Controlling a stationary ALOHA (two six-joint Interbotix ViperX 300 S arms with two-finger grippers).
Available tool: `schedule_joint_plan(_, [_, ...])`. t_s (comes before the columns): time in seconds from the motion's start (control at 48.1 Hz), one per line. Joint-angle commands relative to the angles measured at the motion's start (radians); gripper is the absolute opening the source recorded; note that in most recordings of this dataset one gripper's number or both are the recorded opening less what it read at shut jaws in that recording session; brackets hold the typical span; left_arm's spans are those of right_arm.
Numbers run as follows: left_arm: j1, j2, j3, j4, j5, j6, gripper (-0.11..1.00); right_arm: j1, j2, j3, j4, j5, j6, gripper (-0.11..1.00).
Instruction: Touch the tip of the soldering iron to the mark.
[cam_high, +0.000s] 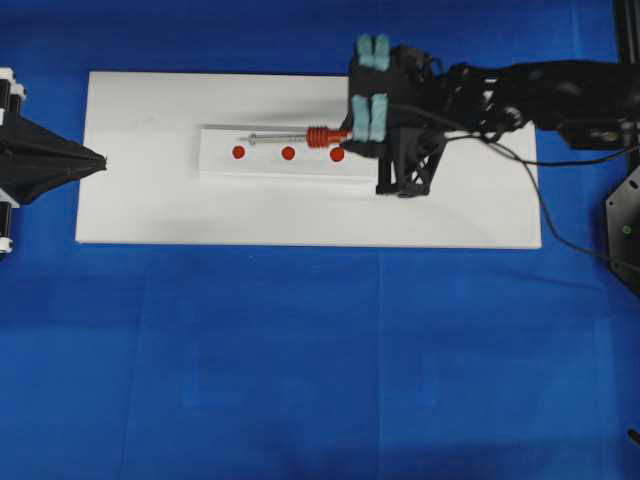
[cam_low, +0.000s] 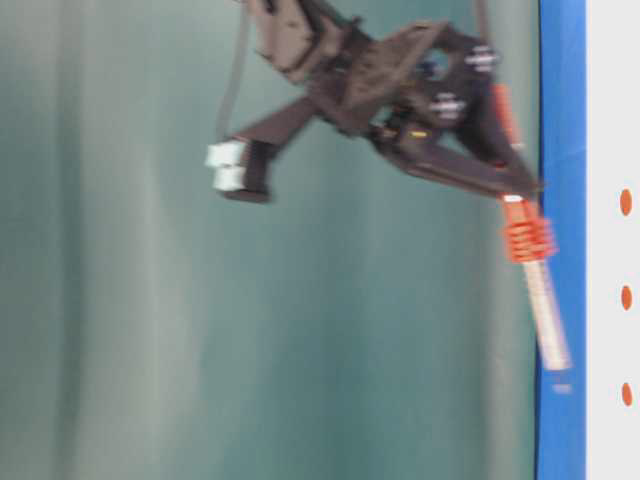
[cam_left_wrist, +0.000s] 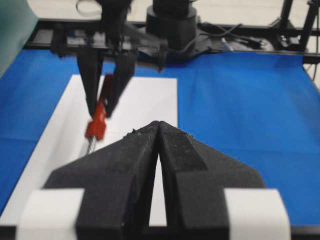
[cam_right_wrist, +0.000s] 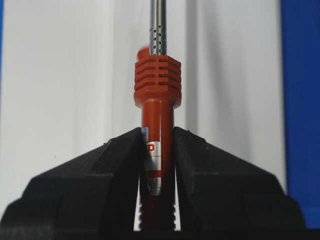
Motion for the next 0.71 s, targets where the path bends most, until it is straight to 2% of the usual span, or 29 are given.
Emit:
schedule_joint_plan(0.0, [0.003,0.003,-0.011,0.000,-0.011,-0.002,0.02,-0.003,-0.075,-0.017,-0.002,0.006,-0.002,0.06])
schedule_joint_plan(0.208, [0.003,0.002,-0.011,0.000,-0.011,-0.002,0.02,-0.005,-0.135,-0.017,-0.002,0.040,-0.003,0.06])
schedule_joint_plan(0.519, [0.003,0.002,-0.011,0.000,-0.011,-0.002,0.02,-0.009,-0.143,-0.006,-0.002,0.055,-0.003,0.06])
schedule_joint_plan(0.686, [0.002,0.002,-0.011,0.000,-0.009,-0.002,0.02,-0.025,-0.184,0.037,-0.005,0.084,-0.003,0.06])
